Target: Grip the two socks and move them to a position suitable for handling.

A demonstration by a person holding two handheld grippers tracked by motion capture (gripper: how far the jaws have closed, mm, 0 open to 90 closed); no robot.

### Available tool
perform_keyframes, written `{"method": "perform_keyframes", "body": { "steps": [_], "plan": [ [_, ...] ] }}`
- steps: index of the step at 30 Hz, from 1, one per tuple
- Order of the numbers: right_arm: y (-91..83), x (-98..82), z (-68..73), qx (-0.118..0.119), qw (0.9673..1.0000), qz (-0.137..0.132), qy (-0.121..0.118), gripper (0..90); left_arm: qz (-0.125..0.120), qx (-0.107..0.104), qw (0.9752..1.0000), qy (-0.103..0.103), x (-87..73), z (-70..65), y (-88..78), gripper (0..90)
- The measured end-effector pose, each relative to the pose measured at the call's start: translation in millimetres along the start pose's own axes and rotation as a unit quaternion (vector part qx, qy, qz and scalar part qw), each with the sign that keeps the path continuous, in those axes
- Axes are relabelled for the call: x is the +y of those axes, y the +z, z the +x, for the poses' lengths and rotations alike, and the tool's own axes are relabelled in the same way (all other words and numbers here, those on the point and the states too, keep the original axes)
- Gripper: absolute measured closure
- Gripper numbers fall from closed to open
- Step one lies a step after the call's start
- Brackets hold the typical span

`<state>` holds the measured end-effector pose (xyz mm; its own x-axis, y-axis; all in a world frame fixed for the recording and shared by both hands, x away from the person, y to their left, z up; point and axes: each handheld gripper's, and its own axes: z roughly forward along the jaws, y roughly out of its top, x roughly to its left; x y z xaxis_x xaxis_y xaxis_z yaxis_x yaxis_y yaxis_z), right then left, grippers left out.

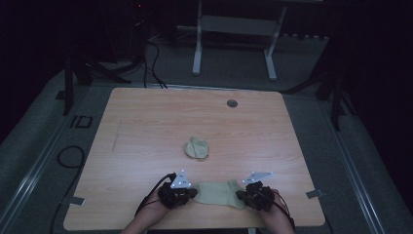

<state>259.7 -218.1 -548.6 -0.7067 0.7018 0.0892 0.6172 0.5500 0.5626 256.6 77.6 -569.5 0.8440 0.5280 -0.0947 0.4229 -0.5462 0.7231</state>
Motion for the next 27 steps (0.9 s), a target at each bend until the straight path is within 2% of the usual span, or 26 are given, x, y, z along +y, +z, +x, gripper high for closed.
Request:
{"method": "perform_keyframes", "body": {
  "steps": [7, 13, 17, 19, 20, 23, 25, 27],
  "plan": [
    [-2.8, -3.2, -7.9, -0.006, 0.9999, -0.004, 0.012, 89.3, -0.005, -0.006, 1.0, -0.003, 2.7, -2.4, 4.5, 86.1],
    [-3.3, -2.7, -9.7, -0.014, 0.9998, -0.003, 0.013, 89.3, -0.01, -0.017, 0.9997, -0.015, 3.0, -0.5, 6.5, 86.1],
    [-3.9, -2.9, -9.6, -0.008, 0.9998, -0.001, 0.018, 87.6, -0.013, -0.021, 0.9995, -0.02, 2.7, 0.2, 6.8, 86.1],
    [-5.7, -2.3, -8.1, -0.001, 0.9999, -0.001, 0.012, 86.0, -0.015, -0.021, 0.9995, -0.02, 3.0, -0.4, 6.9, 85.8],
    [-6.8, -1.8, -7.3, 0.002, 0.9999, -0.003, 0.011, 85.2, -0.017, -0.025, 0.9993, -0.022, 3.5, -0.7, 6.4, 84.6],
    [-13.4, 2.9, -5.8, 0.006, 0.9999, -0.015, 0.006, 82.3, -0.03, -0.04, 0.9986, -0.018, 5.7, -3.4, 0.9, 72.3],
    [-18.1, 8.1, -5.9, 0.004, 0.9998, -0.022, 0.001, 79.3, -0.035, -0.034, 0.9988, -0.011, 7.8, -4.8, -4.7, 66.5],
    [-23.0, 14.1, -6.4, 0.005, 0.9995, -0.03, -0.001, 74.6, -0.036, -0.025, 0.9989, -0.013, 8.5, -5.1, -10.0, 59.9]
  ]
}}
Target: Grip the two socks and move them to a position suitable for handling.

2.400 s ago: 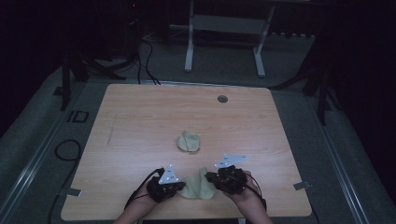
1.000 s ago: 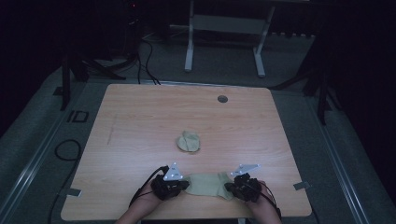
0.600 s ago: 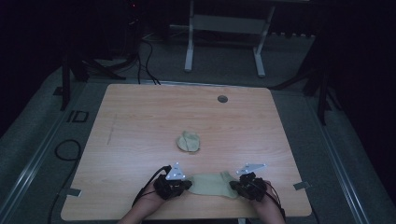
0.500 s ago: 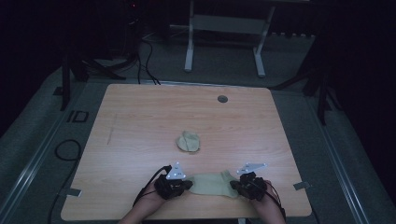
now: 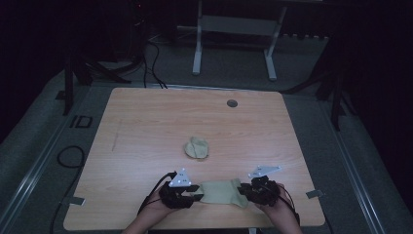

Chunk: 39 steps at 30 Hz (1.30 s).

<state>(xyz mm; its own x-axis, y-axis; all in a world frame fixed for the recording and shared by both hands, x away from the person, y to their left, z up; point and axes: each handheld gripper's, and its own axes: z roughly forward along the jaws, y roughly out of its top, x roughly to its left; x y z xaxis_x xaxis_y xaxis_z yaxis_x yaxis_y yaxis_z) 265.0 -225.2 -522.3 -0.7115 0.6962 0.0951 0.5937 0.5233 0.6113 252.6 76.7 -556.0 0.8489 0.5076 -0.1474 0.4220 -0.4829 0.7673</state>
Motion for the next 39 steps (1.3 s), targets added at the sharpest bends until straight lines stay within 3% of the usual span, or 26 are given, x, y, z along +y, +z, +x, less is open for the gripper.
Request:
{"method": "perform_keyframes", "body": {
  "steps": [8, 20, 28, 33, 39],
  "plan": [
    [-6.4, 27.9, -1.3, -0.004, 0.9996, -0.022, -0.014, 57.7, -0.002, 0.024, 0.9996, -0.015, -11.7, 6.2, -18.3, 52.8],
    [12.6, 70.1, -9.0, -0.01, 0.9994, -0.021, -0.028, 53.1, -0.007, 0.035, 0.9987, -0.036, -30.9, 13.0, -36.9, 52.9],
    [35.8, 113.1, -4.5, -0.005, 0.9988, -0.014, -0.046, 53.4, -0.01, 0.034, 0.9981, -0.05, -47.7, 15.8, -47.2, 52.8],
    [54.5, 136.2, -0.3, 0.004, 0.9989, -0.009, -0.045, 55.4, -0.01, 0.034, 0.9979, -0.054, -49.8, 16.7, -46.5, 52.9],
    [83.3, 159.7, 9.1, -0.002, 0.9985, 0.009, -0.054, 55.3, -0.009, 0.035, 0.9981, -0.049, -50.3, 16.1, -46.0, 52.9]
  ]
}}
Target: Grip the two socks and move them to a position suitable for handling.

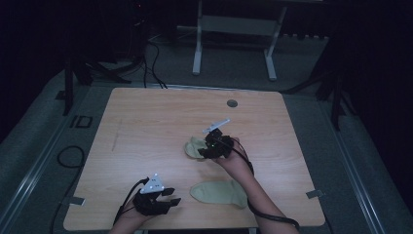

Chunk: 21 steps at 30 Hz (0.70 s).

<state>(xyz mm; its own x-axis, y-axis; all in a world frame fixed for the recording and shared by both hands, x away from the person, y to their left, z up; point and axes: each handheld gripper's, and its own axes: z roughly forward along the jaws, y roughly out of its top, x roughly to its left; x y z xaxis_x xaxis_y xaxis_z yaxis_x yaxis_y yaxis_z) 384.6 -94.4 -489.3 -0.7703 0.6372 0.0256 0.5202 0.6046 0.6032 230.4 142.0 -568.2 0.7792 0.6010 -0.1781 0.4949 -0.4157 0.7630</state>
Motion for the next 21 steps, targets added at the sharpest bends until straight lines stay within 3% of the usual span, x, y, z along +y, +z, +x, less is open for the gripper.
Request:
{"method": "perform_keyframes", "body": {
  "steps": [4, 11, 16, 21],
  "plan": [
    [22.5, 11.5, -1.4, -0.007, 0.9998, 0.019, 0.005, 53.8, -0.005, -0.002, 1.0, -0.002, -0.4, 0.1, -2.2, 52.9],
    [58.2, 20.9, -4.0, -0.04, 0.998, 0.049, 0.01, 45.7, -0.009, -0.005, 0.9999, -0.006, -2.1, 0.9, -3.8, 52.8],
    [76.1, 24.4, 0.2, -0.065, 0.996, 0.062, 0.0, 42.9, -0.009, -0.006, 0.9999, -0.009, -3.0, 1.2, -3.6, 52.8],
    [84.4, 24.6, 5.1, -0.081, 0.994, 0.073, -0.009, 46.4, -0.011, -0.007, 0.9999, -0.011, -3.0, 2.0, -3.7, 52.8]
  ]
}}
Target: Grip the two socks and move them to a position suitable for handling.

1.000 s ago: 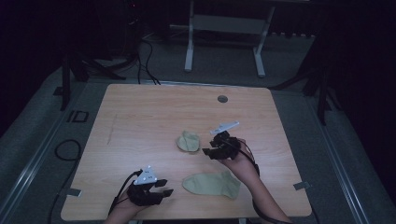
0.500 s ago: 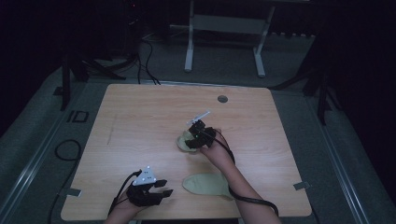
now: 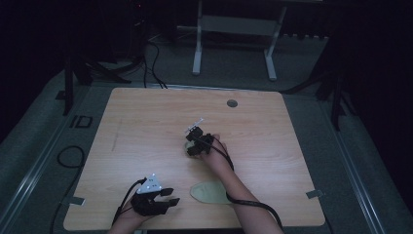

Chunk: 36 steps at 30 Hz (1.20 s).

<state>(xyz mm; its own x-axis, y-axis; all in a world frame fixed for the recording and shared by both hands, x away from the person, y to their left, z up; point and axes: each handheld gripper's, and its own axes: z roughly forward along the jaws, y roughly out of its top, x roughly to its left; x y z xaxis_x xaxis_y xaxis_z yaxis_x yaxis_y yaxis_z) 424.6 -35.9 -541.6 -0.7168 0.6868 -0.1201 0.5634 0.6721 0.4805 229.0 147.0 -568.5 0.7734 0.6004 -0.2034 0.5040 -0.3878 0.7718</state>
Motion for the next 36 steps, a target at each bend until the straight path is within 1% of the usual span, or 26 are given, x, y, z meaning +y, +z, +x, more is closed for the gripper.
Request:
{"method": "perform_keyframes", "body": {
  "steps": [2, 4, 5, 7, 9, 10, 12, 13, 15, 16, 18, 21, 26, 30, 36],
  "plan": [
    [0.0, 0.0, 0.2, 0.001, 1.0, 0.0, -0.003, 50.0, 0.002, 0.0, 1.0, 0.0, 0.0, 0.2, 0.5, 51.4],
    [-0.5, -0.1, 1.4, -0.002, 1.0, -0.002, -0.004, 55.0, 0.003, 0.002, 1.0, 0.001, -0.1, -0.6, 1.2, 50.8],
    [-0.4, -0.3, 2.1, -0.003, 1.0, -0.004, -0.007, 59.7, 0.004, 0.002, 1.0, 0.001, 0.0, -1.0, 1.3, 49.5],
    [-0.6, -0.6, 3.7, -0.013, 0.9998, -0.005, -0.011, 68.7, 0.002, 0.003, 1.0, 0.001, 0.3, -1.2, 1.1, 48.8],
    [-0.5, -0.5, 4.9, -0.027, 0.9994, -0.005, -0.021, 74.6, 0.0, 0.001, 1.0, 0.0, 0.6, -1.0, 0.7, 47.9],
    [-0.6, -0.4, 5.3, -0.032, 0.9993, -0.004, -0.022, 77.5, 0.0, 0.001, 1.0, 0.0, 0.7, -1.0, 0.8, 47.9],
    [-1.5, 0.3, 4.4, -0.029, 0.9994, -0.003, -0.017, 81.5, 0.0, 0.0, 1.0, 0.0, 0.5, -0.8, 1.3, 47.9],
    [-2.6, 0.7, 3.5, -0.026, 0.9996, -0.003, -0.012, 82.4, 0.0, 0.001, 1.0, -0.001, 0.4, -0.7, 1.6, 47.9],
    [-5.8, 0.9, 2.2, -0.024, 0.9997, 0.0, -0.01, 83.0, 0.001, 0.0, 1.0, -0.001, 0.1, -0.4, 1.7, 47.9],
    [-7.7, 0.7, 1.1, -0.023, 0.9997, -0.002, -0.01, 83.0, 0.001, -0.001, 1.0, -0.002, -0.1, -0.1, 1.8, 47.9],
    [-16.3, 0.2, -2.1, -0.018, 0.9998, -0.01, -0.002, 83.0, 0.001, -0.002, 1.0, -0.003, -0.3, 0.4, 1.9, 47.9],
    [-31.7, -0.2, -5.2, -0.017, 0.9996, -0.024, -0.001, 83.0, 0.001, -0.001, 1.0, -0.004, -0.2, 0.4, 2.4, 46.9],
    [-57.1, -3.6, -10.1, -0.029, 0.9988, -0.04, -0.004, 83.1, 0.0, 0.0, 1.0, -0.003, 0.4, -0.2, 2.4, 46.9],
    [-72.7, -11.5, -14.2, -0.035, 0.9983, -0.047, -0.003, 83.0, -0.001, 0.0, 1.0, -0.005, 0.6, -0.6, 2.8, 46.9],
    [-92.0, -34.9, -21.4, -0.039, 0.9976, -0.055, 0.013, 83.0, 0.0, 0.001, 1.0, -0.005, 0.8, -0.8, 3.3, 46.9]
  ]
}}
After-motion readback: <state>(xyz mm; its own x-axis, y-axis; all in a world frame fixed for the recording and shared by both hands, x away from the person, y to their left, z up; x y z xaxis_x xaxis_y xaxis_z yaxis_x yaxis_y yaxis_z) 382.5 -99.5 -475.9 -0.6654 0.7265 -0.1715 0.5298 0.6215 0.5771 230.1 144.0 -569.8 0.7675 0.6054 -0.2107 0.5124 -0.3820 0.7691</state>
